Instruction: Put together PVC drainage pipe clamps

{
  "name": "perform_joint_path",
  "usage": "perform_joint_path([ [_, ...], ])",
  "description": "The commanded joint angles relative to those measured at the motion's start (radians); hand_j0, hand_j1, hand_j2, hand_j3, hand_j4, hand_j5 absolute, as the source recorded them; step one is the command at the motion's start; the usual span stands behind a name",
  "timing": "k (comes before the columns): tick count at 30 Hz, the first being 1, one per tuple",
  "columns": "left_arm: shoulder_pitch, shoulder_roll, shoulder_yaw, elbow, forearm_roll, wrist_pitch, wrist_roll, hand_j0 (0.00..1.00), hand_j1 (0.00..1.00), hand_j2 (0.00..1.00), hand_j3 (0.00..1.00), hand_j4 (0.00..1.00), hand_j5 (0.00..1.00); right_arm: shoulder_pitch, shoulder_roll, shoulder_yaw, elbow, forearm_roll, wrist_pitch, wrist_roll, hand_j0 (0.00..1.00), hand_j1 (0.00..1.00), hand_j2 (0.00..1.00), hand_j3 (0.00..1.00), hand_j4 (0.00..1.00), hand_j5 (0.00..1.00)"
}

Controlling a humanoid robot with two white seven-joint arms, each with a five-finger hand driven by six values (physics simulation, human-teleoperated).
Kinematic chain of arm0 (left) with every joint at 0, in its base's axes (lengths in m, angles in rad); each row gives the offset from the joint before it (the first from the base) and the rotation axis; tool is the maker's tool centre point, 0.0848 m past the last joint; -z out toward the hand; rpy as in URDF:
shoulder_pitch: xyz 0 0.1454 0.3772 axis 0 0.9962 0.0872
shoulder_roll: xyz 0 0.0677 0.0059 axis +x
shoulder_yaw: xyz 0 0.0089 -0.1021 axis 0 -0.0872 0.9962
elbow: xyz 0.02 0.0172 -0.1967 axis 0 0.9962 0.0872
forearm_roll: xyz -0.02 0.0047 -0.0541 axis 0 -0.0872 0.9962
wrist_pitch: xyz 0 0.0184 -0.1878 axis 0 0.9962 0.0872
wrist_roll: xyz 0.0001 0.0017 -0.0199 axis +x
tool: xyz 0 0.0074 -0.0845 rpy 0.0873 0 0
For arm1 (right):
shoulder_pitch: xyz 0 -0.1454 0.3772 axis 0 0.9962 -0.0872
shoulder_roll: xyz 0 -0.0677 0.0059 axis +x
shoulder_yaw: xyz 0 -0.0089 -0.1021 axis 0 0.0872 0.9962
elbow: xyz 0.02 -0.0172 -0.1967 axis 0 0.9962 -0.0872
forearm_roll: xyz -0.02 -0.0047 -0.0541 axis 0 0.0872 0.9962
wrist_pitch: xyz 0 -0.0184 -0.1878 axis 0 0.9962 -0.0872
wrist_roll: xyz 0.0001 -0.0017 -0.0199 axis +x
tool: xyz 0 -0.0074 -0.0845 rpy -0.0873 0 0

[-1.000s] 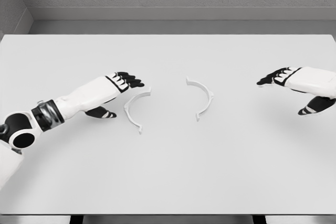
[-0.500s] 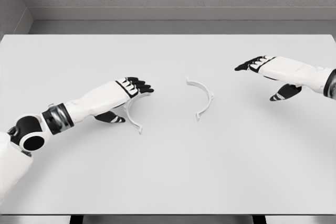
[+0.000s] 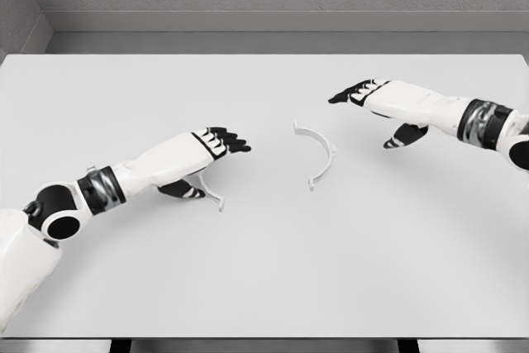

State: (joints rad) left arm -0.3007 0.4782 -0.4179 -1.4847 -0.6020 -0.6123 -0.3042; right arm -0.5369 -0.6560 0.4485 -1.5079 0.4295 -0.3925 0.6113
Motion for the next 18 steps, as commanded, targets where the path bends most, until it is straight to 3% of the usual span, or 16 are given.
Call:
perform_joint_path([
  [1,0.000,-0.010,-0.004,0.003,0.007,0.001,0.001,1.00,1.00,1.00,1.00,1.00,1.00,-0.003,0.038,0.012,0.024,0.025,0.003,0.000,1.00,1.00,1.00,1.00,1.00,1.00],
  [18,-0.025,-0.081,-0.013,0.044,-0.015,0.001,0.001,1.00,1.00,1.00,1.00,1.00,1.00,-0.031,0.141,0.024,0.133,0.055,0.003,0.000,1.00,1.00,1.00,1.00,1.00,1.00],
])
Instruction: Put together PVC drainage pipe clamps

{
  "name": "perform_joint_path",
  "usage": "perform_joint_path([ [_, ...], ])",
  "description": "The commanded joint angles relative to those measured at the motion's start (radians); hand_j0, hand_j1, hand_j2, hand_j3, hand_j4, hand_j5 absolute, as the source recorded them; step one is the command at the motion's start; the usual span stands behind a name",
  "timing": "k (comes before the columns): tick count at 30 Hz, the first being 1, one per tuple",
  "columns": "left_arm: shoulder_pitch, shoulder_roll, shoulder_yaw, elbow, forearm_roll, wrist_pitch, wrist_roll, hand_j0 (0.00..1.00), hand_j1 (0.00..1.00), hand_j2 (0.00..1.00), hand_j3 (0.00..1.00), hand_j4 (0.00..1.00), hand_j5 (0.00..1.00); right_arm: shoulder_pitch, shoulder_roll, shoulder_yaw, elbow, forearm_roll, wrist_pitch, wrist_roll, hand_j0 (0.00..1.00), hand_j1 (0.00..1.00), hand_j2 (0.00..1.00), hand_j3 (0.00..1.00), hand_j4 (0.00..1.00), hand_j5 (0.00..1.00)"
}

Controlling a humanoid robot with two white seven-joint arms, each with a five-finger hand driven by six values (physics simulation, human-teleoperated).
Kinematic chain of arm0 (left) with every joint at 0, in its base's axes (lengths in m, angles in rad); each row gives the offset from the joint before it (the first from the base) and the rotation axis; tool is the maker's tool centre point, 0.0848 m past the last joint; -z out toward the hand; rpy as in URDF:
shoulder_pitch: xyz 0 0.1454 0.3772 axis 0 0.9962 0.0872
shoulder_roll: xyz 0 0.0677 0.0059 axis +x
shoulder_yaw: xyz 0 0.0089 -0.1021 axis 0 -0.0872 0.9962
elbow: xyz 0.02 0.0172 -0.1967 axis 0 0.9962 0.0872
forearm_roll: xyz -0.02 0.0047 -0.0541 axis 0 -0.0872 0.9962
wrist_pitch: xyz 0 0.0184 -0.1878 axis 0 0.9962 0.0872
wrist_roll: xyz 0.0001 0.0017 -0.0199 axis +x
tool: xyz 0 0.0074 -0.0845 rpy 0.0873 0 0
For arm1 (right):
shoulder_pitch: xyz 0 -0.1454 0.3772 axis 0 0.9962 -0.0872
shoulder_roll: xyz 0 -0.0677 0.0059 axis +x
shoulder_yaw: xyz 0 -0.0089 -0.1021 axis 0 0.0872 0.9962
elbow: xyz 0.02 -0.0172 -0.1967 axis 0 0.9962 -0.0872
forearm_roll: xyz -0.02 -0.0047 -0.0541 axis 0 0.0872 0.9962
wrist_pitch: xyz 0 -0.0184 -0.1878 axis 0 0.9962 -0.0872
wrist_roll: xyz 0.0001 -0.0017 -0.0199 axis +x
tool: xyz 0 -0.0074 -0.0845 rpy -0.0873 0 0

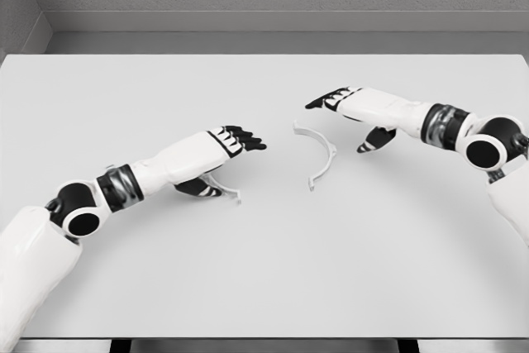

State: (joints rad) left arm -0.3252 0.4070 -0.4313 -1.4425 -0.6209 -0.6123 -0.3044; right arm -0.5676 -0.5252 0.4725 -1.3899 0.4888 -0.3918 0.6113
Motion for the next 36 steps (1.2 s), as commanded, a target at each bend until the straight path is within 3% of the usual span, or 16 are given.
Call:
perform_joint_path([
  [1,0.000,-0.011,0.000,0.002,0.004,0.001,0.001,1.00,1.00,1.00,1.00,1.00,1.00,-0.003,0.019,0.000,0.025,-0.003,0.002,0.000,1.00,1.00,1.00,1.00,1.00,1.00],
  [7,-0.008,-0.028,0.003,0.005,-0.003,0.001,0.001,1.00,1.00,1.00,1.00,1.00,1.00,-0.008,0.045,0.000,0.060,-0.003,0.001,0.000,1.00,1.00,1.00,1.00,1.00,1.00],
  [14,0.000,0.036,0.022,-0.073,0.036,0.001,0.001,1.00,1.00,1.00,1.00,1.00,1.00,-0.025,0.096,0.005,0.120,0.022,0.001,0.000,1.00,1.00,1.00,1.00,1.00,1.00],
  [17,-0.002,0.038,0.078,-0.067,0.036,0.001,0.001,1.00,1.00,1.00,1.00,1.00,1.00,-0.037,0.111,0.005,0.146,0.024,0.001,0.000,1.00,1.00,1.00,1.00,1.00,1.00],
  [19,-0.011,0.078,0.086,-0.041,0.033,0.001,0.001,1.00,1.00,1.00,1.00,1.00,1.00,-0.041,0.116,0.005,0.158,0.028,0.001,0.000,1.00,1.00,1.00,1.00,1.00,1.00],
  [24,-0.051,0.069,0.098,0.083,0.023,0.001,0.001,1.00,1.00,1.00,1.00,1.00,1.00,-0.044,0.120,0.006,0.170,0.033,0.001,0.000,1.00,1.00,1.00,1.00,1.00,1.00],
  [36,-0.051,-0.011,0.052,0.087,0.013,0.001,0.001,1.00,1.00,1.00,1.00,1.00,1.00,-0.055,0.154,0.006,0.201,0.054,0.001,0.000,1.00,1.00,1.00,1.00,1.00,1.00],
])
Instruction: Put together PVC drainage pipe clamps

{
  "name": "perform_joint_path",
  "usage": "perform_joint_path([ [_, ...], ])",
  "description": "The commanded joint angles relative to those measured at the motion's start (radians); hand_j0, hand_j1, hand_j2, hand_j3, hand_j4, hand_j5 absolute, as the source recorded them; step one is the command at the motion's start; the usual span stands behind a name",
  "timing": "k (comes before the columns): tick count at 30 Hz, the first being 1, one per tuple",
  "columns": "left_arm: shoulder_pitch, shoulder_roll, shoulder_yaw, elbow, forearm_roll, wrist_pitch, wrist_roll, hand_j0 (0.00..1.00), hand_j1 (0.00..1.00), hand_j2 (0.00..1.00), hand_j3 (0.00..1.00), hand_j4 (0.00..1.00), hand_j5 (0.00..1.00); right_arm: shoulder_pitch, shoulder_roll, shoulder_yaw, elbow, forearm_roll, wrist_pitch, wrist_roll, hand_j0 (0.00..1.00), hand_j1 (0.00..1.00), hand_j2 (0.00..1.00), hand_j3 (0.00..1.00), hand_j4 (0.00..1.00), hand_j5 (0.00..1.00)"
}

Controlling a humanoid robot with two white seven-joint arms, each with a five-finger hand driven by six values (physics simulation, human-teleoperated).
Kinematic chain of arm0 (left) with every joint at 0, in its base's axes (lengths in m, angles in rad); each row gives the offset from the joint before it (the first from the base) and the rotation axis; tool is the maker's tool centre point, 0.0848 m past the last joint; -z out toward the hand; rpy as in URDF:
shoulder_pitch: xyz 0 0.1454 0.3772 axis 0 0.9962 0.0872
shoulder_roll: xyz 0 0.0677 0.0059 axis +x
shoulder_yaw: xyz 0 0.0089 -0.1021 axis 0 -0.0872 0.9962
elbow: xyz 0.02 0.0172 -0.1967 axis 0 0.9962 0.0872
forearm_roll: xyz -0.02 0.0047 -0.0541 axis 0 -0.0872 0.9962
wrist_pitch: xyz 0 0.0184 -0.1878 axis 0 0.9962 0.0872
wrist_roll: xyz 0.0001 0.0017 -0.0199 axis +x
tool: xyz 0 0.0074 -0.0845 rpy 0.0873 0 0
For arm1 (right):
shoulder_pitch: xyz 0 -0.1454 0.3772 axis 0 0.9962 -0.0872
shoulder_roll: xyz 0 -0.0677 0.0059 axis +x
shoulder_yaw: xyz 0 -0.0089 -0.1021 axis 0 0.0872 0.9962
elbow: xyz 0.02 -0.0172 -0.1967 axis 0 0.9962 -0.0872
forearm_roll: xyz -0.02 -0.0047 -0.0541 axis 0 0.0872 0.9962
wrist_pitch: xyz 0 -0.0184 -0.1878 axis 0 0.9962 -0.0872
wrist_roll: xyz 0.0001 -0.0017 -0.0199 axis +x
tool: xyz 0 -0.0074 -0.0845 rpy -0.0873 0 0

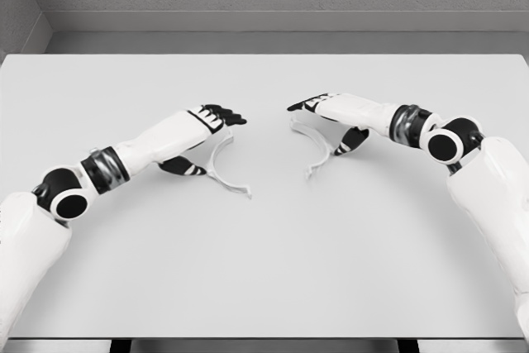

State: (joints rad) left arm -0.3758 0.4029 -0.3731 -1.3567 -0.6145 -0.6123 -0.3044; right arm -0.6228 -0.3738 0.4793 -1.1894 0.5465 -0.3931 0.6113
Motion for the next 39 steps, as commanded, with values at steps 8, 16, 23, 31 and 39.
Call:
perform_joint_path([
  [8,0.000,-0.003,-0.004,-0.001,0.009,0.001,0.001,1.00,1.00,1.00,1.00,1.00,1.00,-0.006,-0.004,-0.004,-0.004,-0.005,0.000,0.000,1.00,1.00,1.00,1.00,1.00,1.00],
  [16,-0.002,-0.035,-0.017,-0.001,0.007,0.001,-0.001,1.00,1.00,1.00,1.00,1.00,1.00,-0.023,-0.010,-0.011,-0.006,-0.005,0.000,0.000,1.00,1.00,1.00,1.00,1.00,1.00],
  [23,-0.005,-0.050,-0.021,0.005,0.006,0.001,-0.016,1.00,1.00,1.00,1.00,1.00,1.00,-0.021,-0.060,-0.011,-0.013,-0.016,-0.006,0.000,1.00,1.00,1.00,1.00,1.00,1.00],
  [31,-0.026,-0.064,-0.021,0.027,0.006,0.001,-0.021,1.00,1.00,1.00,1.00,1.00,1.00,-0.018,-0.137,-0.008,-0.033,-0.019,-0.006,0.000,1.00,1.00,1.00,1.00,1.00,1.00],
  [39,-0.048,-0.052,-0.004,0.071,0.009,0.001,-0.021,1.00,1.00,1.00,1.00,1.00,1.00,-0.026,-0.186,-0.011,-0.035,-0.023,-0.063,0.000,1.00,1.00,1.00,1.00,1.00,1.00],
])
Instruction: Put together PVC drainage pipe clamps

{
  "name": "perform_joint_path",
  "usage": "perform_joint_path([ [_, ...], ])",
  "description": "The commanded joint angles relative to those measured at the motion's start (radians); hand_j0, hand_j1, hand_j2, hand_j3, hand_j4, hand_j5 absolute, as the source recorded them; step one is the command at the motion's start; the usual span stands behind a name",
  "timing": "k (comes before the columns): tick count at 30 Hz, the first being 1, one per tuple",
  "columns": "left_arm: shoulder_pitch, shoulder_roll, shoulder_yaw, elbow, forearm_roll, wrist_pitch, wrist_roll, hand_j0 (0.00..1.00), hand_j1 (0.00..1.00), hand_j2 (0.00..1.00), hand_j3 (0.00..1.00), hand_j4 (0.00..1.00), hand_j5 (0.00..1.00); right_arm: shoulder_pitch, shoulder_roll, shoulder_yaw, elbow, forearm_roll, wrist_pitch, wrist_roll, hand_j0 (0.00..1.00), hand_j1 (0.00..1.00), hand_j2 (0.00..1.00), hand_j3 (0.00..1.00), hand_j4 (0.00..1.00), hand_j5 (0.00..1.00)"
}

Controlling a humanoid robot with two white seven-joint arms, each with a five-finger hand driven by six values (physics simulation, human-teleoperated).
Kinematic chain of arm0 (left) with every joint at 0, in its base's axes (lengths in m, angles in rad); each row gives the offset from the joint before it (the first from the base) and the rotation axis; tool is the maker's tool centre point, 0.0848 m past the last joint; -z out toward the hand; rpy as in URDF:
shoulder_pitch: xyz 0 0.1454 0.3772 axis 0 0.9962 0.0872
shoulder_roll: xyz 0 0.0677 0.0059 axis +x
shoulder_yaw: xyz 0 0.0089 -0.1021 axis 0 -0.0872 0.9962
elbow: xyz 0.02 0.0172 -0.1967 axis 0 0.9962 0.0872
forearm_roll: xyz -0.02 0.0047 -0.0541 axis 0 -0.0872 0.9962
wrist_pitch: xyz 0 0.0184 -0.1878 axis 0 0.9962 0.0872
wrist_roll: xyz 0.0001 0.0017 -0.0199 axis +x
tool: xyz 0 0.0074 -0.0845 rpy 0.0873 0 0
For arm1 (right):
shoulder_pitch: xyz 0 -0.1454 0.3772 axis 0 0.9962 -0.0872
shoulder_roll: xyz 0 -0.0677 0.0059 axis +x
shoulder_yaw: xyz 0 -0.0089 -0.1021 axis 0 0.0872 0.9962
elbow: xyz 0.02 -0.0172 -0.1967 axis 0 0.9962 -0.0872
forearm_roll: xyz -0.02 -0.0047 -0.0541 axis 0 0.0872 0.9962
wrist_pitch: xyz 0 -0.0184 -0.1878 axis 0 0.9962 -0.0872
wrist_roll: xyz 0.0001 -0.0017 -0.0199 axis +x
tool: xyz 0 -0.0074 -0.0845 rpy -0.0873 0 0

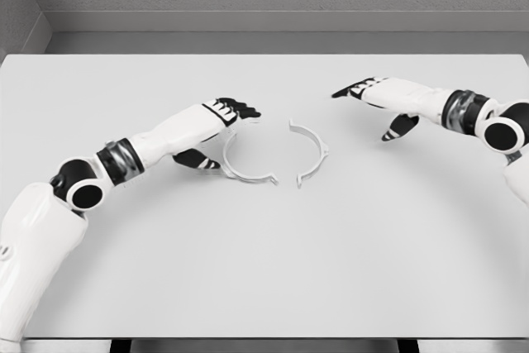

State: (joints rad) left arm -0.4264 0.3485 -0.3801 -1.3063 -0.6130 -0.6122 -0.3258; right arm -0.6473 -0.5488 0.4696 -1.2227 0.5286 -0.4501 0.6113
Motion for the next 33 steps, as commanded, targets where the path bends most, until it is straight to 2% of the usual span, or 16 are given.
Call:
perform_joint_path([
  [1,-0.005,0.001,0.003,0.028,0.007,0.001,0.001,1.00,1.00,1.00,1.00,1.00,1.00,0.000,-0.013,-0.002,0.000,-0.005,-0.005,0.000,1.00,1.00,1.00,1.00,1.00,1.00],
  [6,-0.026,-0.009,-0.008,0.062,0.006,0.001,-0.001,1.00,1.00,1.00,1.00,1.00,1.00,-0.003,-0.016,-0.002,-0.028,-0.004,-0.005,0.000,1.00,1.00,1.00,1.00,1.00,1.00],
  [17,-0.032,-0.040,-0.022,0.065,0.004,0.001,-0.025,1.00,1.00,1.00,1.00,1.00,1.00,0.000,-0.017,-0.003,-0.031,-0.007,-0.005,0.000,1.00,1.00,1.00,1.00,1.00,1.00],
  [20,-0.034,-0.045,-0.022,0.065,0.004,0.001,-0.027,1.00,1.00,1.00,1.00,1.00,1.00,0.006,-0.019,-0.002,-0.086,-0.007,-0.005,0.000,1.00,1.00,1.00,1.00,1.00,1.00],
  [33,-0.071,-0.055,-0.013,0.107,-0.010,0.001,-0.027,1.00,1.00,1.00,1.00,1.00,1.00,0.009,-0.016,-0.005,-0.089,-0.007,-0.005,0.000,1.00,1.00,1.00,1.00,1.00,1.00],
])
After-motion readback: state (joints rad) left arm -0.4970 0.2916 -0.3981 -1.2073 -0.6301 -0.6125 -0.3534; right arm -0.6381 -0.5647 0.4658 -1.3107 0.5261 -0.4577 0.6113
